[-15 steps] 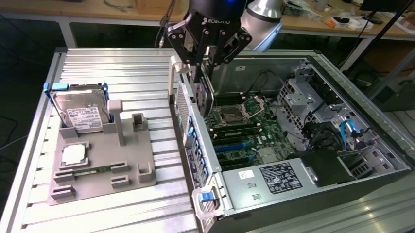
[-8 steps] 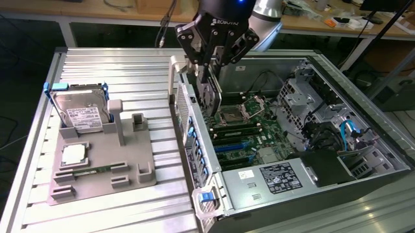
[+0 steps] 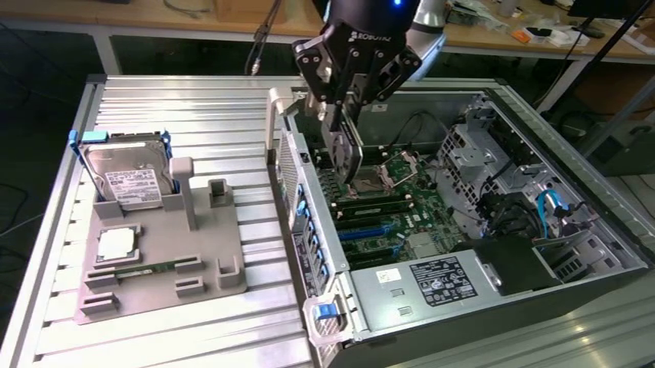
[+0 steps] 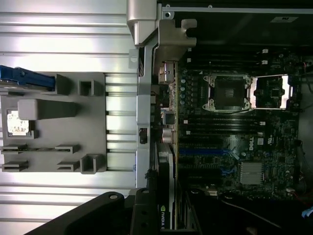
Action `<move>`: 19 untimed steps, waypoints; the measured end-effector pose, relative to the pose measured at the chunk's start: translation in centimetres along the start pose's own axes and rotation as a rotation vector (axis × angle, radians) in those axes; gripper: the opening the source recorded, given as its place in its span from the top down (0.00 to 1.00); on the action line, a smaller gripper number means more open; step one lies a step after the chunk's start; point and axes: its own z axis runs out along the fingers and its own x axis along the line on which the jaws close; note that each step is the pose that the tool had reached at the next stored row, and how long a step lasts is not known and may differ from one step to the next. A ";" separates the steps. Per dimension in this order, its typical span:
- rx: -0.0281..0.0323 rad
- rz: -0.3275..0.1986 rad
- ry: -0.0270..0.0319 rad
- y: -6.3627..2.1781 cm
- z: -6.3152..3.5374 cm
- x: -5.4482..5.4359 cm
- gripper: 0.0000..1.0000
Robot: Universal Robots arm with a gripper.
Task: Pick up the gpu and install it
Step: 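Pick up the gpu and move the gpu toward the slot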
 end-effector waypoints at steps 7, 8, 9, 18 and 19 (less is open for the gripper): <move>-0.0001 0.000 0.0000 -0.04 0.06 -1.8 0.73; -0.0001 0.000 0.0000 -0.04 0.07 -2.0 0.73; 0.0000 0.000 0.0000 -0.04 0.07 -2.2 0.73; 0.0001 0.000 0.0001 -0.09 0.16 -4.2 0.73; -0.0001 0.000 0.0000 -0.09 0.16 -4.5 0.73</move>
